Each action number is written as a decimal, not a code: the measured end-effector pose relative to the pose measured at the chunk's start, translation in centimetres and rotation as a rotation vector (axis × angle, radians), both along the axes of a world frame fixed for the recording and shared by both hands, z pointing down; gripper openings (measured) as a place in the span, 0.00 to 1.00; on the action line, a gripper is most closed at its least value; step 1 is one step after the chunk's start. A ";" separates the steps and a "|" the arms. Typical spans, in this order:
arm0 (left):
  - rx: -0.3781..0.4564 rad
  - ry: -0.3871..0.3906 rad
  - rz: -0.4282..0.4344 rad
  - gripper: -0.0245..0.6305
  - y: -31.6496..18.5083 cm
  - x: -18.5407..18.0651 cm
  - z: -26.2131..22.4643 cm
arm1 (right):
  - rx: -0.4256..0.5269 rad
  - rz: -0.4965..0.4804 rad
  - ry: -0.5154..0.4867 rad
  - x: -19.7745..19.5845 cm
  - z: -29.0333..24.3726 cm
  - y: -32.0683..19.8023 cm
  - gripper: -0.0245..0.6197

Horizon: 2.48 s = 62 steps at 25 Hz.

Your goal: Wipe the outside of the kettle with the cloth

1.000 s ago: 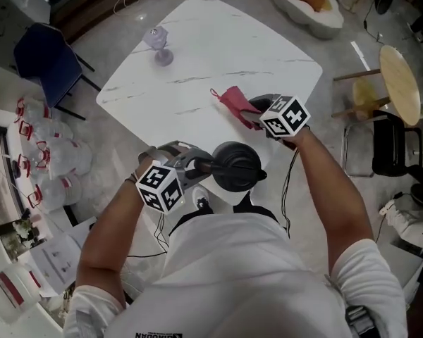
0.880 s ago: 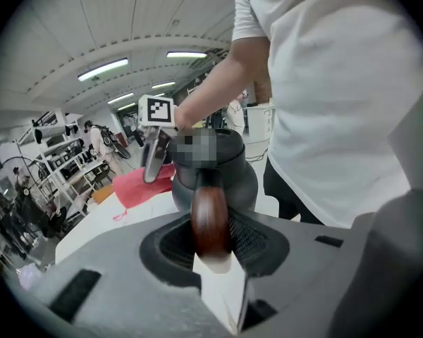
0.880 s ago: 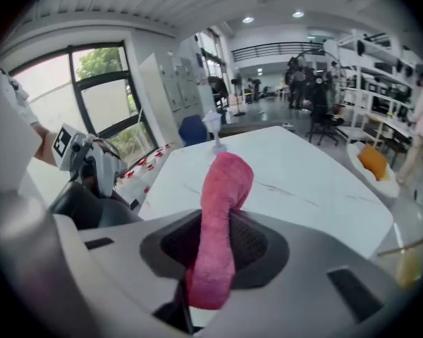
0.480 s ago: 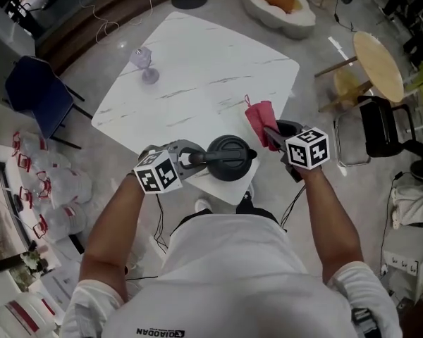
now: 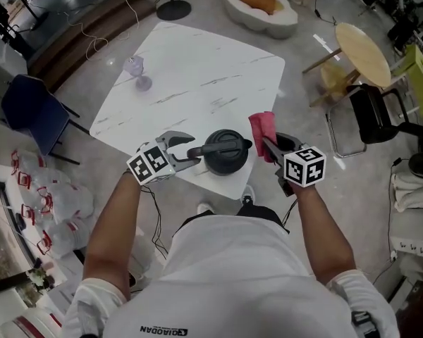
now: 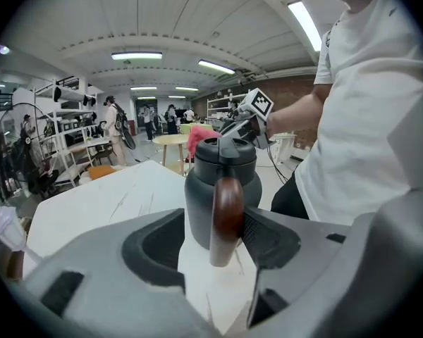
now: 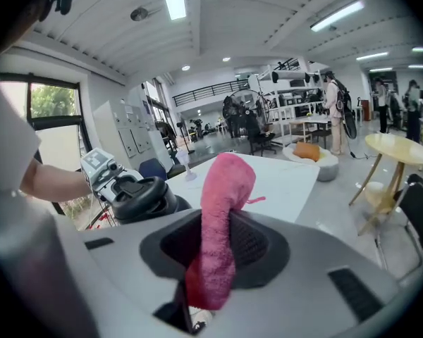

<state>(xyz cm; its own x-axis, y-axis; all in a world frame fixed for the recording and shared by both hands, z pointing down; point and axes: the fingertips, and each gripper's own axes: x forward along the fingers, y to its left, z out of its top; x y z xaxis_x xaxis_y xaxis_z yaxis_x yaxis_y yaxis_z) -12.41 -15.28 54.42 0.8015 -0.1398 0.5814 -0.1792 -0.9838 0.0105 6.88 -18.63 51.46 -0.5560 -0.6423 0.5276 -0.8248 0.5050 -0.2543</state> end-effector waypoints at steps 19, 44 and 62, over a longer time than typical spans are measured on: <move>0.036 0.370 -0.838 0.13 6.2 -0.7 -6.7 | 0.060 -0.070 -0.163 2.5 -2.8 3.6 0.20; 0.006 0.331 -1.063 0.04 13.3 5.3 -6.1 | 0.068 -0.212 -0.184 5.0 -2.0 10.7 0.20; 0.031 0.323 -1.085 0.04 14.8 6.1 -6.8 | 0.077 -0.244 -0.193 5.2 -2.0 12.0 0.20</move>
